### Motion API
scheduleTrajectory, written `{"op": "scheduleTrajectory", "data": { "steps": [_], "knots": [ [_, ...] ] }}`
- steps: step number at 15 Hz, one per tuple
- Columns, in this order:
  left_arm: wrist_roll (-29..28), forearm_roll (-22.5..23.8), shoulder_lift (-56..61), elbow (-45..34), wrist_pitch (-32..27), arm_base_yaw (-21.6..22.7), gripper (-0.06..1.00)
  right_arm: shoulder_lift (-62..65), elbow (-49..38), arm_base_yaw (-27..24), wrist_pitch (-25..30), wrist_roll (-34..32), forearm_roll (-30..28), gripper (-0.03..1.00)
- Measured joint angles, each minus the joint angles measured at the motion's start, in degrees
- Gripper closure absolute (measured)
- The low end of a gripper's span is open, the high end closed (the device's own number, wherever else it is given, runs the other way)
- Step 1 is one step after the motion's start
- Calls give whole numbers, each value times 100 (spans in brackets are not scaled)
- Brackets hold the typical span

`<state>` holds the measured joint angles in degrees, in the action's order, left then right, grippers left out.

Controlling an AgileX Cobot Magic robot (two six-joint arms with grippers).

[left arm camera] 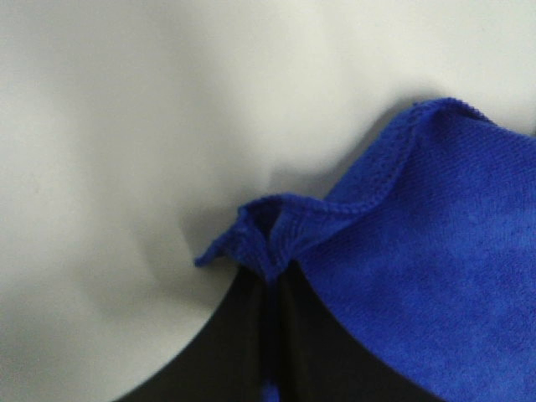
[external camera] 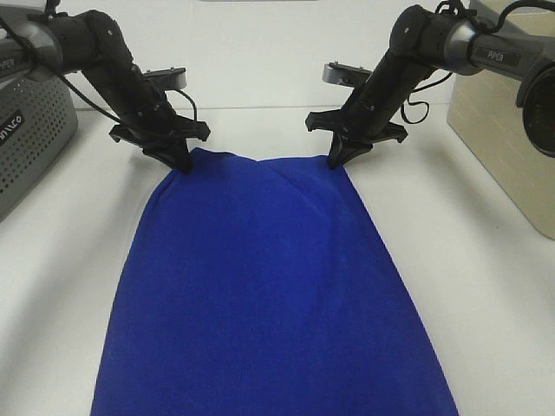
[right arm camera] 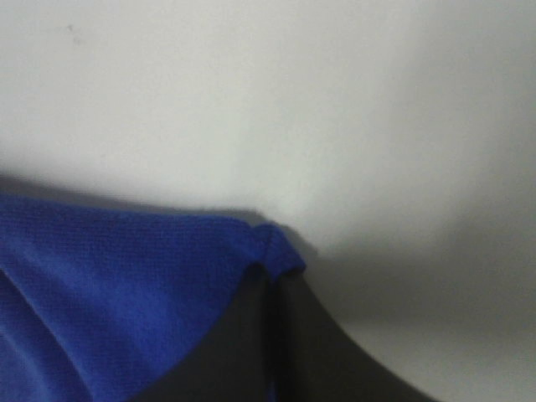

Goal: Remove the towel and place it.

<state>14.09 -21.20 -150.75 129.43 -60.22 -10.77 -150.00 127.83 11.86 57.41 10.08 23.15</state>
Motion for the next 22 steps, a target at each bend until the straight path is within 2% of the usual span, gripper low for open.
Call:
{"op": "scheduleTrajectory", "data": {
  "steps": [2, 8, 12, 16, 20, 22],
  "knots": [
    [46, 97, 0, 92, 206, -17, 93, 0, 206, 0, -246, 6, -246, 95],
    [453, 172, -34, 1094, 911, -17, 93, 201, 1014, 0, -636, 0, -945, 95],
    [773, 166, -40, 1112, 1547, -17, 93, 201, 1014, 0, -1129, 0, -1008, 95],
    [1558, 109, -52, 1112, 2292, -132, 93, 201, 1014, 0, -1581, -178, -1358, 95],
    [1713, 120, -218, 1112, 2561, -201, 93, 149, 1014, 0, -1690, -258, -1427, 95],
    [1719, 292, -235, 1112, 2636, -201, 93, 52, 1014, 0, -1759, -264, -1427, 95]
  ]
}}
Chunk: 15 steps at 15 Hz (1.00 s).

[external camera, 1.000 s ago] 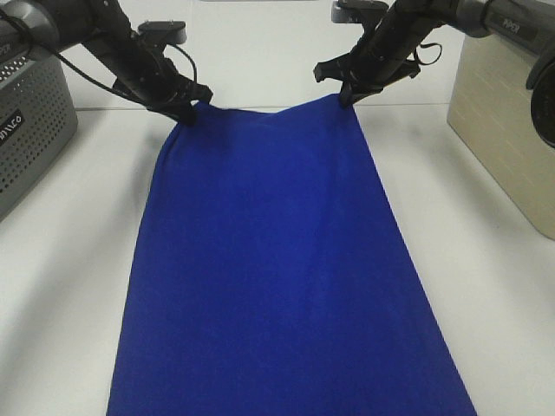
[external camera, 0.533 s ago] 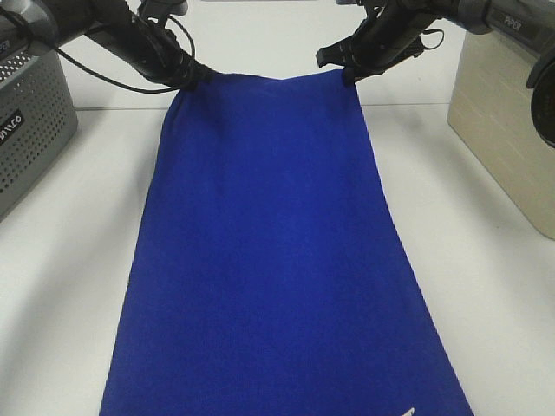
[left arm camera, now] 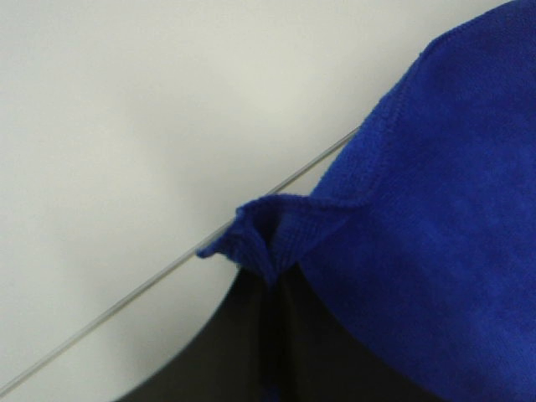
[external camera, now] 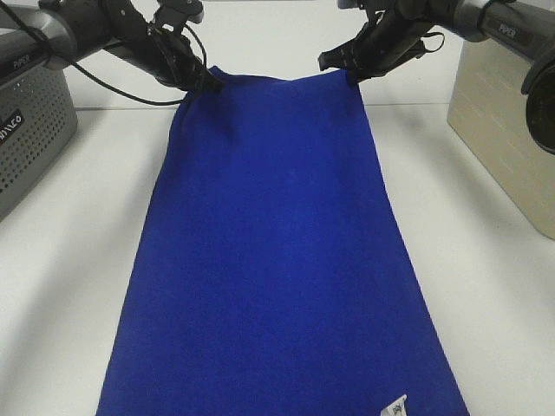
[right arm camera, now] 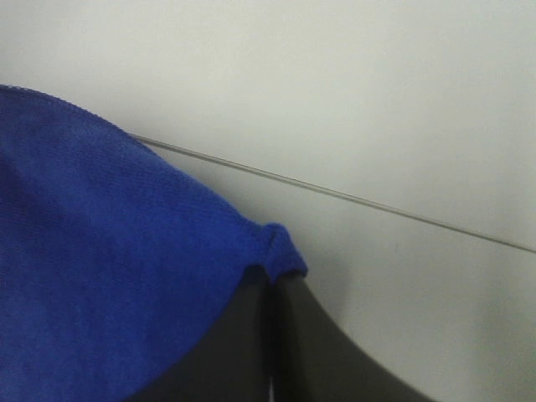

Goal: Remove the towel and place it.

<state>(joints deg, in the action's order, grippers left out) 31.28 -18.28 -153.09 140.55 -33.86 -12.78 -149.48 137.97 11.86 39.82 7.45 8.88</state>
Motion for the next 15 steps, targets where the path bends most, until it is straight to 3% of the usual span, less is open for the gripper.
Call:
{"op": "scheduleTrajectory", "data": {
  "steps": [7, 15],
  "knots": [
    [17, 40, -143, 0, 401, 0, 93, -57, -6, 0, -447, 0, -34, 95],
    [17, 155, -516, 0, 716, 0, 93, -481, -11, 0, -573, 0, -52, 95]
  ]
}}
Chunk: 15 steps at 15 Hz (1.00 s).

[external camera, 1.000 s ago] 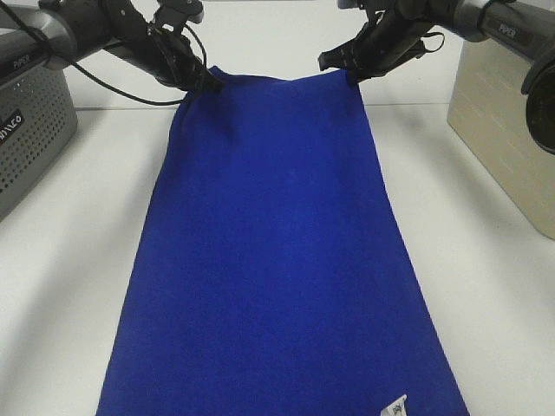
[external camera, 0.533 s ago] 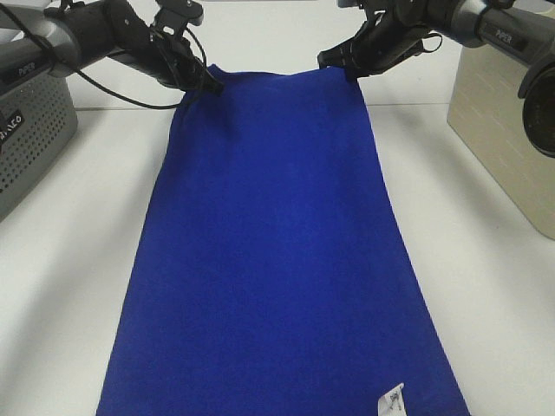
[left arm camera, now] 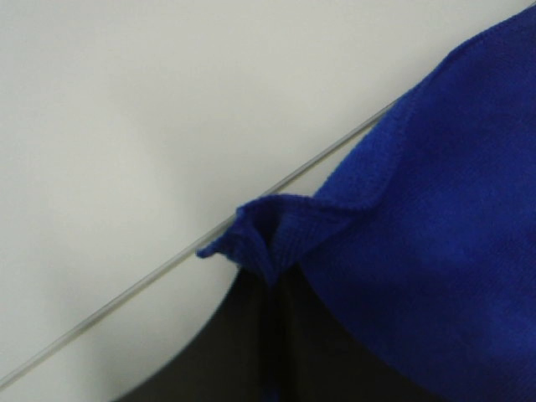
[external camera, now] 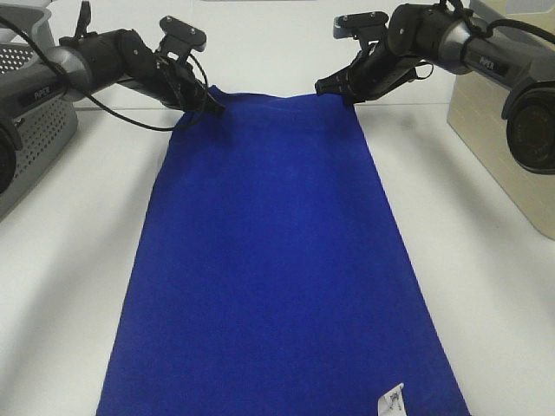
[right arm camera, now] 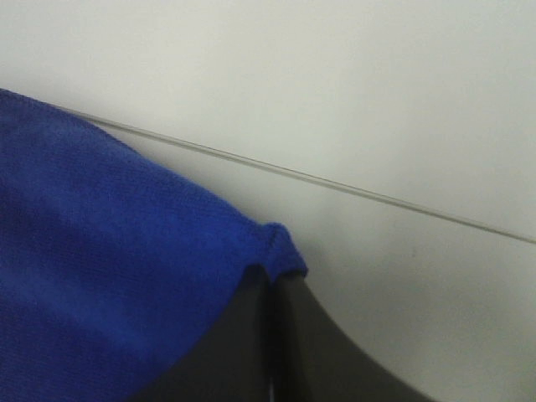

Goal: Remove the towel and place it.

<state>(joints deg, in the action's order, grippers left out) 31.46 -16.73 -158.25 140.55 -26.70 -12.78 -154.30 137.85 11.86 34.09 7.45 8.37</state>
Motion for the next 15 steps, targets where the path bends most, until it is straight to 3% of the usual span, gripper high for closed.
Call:
{"op": "scheduleTrajectory", "data": {
  "steps": [3, 5, 6, 8, 10, 15],
  "knots": [
    [0, 17, -29, 0, 292, 0, 92, -46, 0, -17, -212, 0, 6, 95],
    [0, 17, -29, 0, 418, 0, 85, -46, 0, -74, -309, 0, 189, 89],
    [0, 17, -29, 0, 430, 0, 77, -46, 0, -115, -304, 0, 229, 83],
    [-126, 17, -86, 0, 544, 0, 52, -46, 0, -206, -103, 0, 361, 58],
    [-361, 17, -143, 0, 498, 0, 43, -46, 0, -212, 120, 0, 367, 49],
    [-842, 304, -166, 0, 11, 0, 37, -40, 0, -212, 710, 0, 401, 44]
  ]
}}
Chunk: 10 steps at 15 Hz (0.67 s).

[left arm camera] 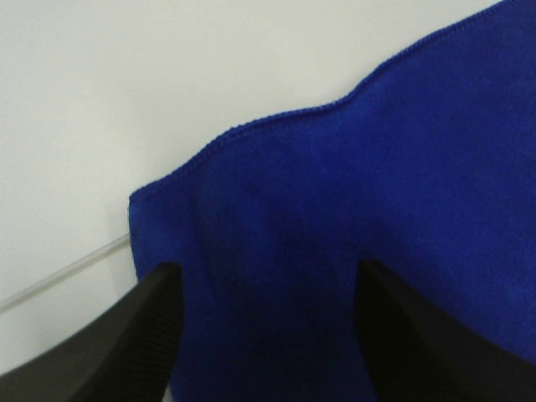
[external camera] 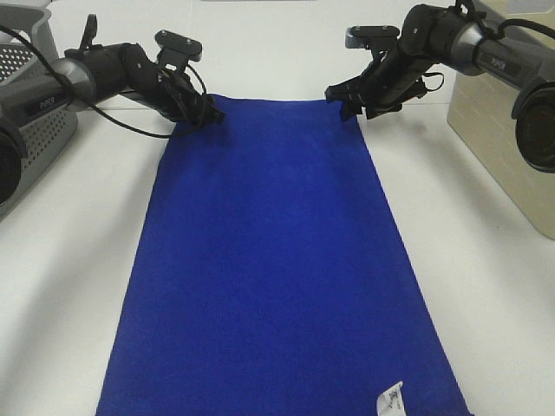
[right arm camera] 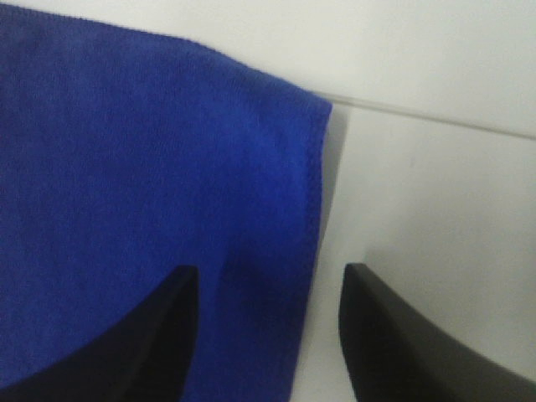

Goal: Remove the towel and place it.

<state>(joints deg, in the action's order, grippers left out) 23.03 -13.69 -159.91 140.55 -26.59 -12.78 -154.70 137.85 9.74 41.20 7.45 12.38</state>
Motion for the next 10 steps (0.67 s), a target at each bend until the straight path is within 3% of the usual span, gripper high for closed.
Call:
{"op": "scheduleTrajectory", "data": {
  "steps": [4, 8, 10],
  "knots": [
    [-476, 355, 487, 92, -1455, 0, 35, 435, 0, 0, 1100, -115, 103, 42],
    [-1513, 613, 1432, 160, -3575, 0, 17, 1324, 11, 6, 2630, -309, 218, 25],
    [-1748, 665, 1851, 160, -4194, 0, 16, 1782, 17, 6, 2813, -367, 252, 23]
  ]
}}
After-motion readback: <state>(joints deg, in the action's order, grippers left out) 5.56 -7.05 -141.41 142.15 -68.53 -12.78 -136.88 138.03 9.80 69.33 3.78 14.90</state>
